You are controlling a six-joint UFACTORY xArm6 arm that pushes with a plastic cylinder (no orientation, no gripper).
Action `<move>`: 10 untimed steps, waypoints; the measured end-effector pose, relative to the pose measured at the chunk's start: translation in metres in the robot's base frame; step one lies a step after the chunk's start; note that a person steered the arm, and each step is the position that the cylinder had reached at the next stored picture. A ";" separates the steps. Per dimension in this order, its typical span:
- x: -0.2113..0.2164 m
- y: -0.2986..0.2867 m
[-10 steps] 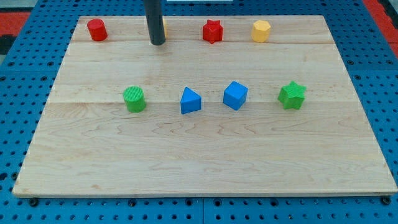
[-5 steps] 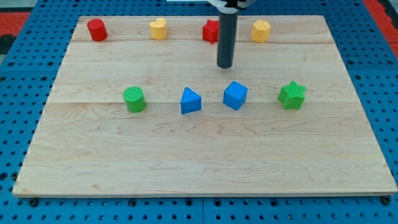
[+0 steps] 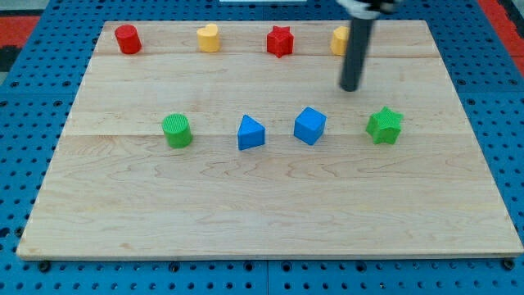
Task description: Push the green star towards the bottom left
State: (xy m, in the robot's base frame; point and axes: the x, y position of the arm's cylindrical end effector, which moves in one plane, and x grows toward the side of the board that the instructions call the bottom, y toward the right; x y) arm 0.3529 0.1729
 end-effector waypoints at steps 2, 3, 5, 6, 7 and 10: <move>0.074 0.099; 0.079 0.043; 0.086 -0.059; 0.091 -0.117; 0.086 -0.188; 0.059 -0.321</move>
State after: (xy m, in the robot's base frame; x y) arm 0.4122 -0.1486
